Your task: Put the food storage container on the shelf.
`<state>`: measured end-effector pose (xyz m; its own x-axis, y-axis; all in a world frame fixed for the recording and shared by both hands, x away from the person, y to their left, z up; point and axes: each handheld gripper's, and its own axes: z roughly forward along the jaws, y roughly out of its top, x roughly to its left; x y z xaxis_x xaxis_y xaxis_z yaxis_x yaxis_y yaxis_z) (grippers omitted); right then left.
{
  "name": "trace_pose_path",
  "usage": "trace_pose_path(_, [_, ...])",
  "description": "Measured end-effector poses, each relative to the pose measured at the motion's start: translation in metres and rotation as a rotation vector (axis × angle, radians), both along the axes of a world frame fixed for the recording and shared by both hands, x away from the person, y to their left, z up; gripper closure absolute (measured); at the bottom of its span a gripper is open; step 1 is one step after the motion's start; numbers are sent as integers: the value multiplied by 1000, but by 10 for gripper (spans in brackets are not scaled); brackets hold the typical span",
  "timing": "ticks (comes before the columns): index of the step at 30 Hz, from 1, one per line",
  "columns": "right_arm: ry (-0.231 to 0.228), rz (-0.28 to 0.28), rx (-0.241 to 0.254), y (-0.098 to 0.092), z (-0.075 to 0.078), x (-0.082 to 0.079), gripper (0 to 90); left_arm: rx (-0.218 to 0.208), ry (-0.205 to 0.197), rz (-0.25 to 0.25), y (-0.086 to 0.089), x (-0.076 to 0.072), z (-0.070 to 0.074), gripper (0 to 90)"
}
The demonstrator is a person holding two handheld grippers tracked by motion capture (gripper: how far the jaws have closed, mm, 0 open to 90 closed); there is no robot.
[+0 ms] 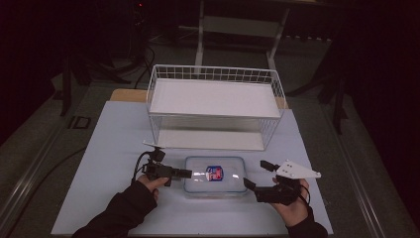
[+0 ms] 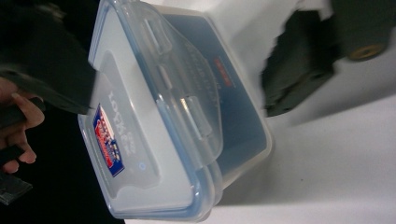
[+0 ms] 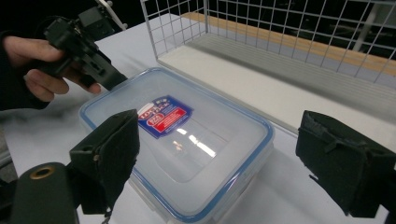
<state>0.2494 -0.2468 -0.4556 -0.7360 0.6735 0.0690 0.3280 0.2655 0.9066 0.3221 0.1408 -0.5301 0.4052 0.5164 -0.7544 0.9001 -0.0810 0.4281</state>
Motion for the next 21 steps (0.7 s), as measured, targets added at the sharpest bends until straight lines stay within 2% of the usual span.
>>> trace_pose_path(1, [5, -3, 2, 0, 0, 0, 134, -17, 11, -4, 1, 1, -1, 157])
trace_pose_path(6, [31, -7, 10, -3, -1, 2, 135, -61, 50, -29, 3, 3, -6, 379])
trace_pose_path(9, [53, -4, 29, -5, -1, 3, 140, -100, 68, -27, 10, 6, -8, 449])
trace_pose_path(10, [59, -2, 32, -6, -1, 3, 142, -99, 62, -29, 12, 7, -7, 494])
trace_pose_path(12, [70, -1, 28, -5, -1, 3, 144, -93, 61, -40, 11, 7, -6, 510])
trace_pose_path(15, [95, 9, 28, -4, -3, 5, 151, -87, 42, -57, 10, 7, -3, 518])
trace_pose_path(17, [116, 16, 30, -4, -5, 5, 157, -81, 11, -75, 10, 4, 0, 531])
trace_pose_path(18, [116, 16, 30, -4, -5, 5, 157, -81, 11, -75, 10, 4, 0, 540])
trace_pose_path(20, [165, 16, 49, -5, -9, 8, 157, -68, -43, -95, 8, -1, 5, 548])
trace_pose_path(21, [178, 12, 58, -6, -9, 10, 157, -65, -53, -101, 8, -3, 6, 551])
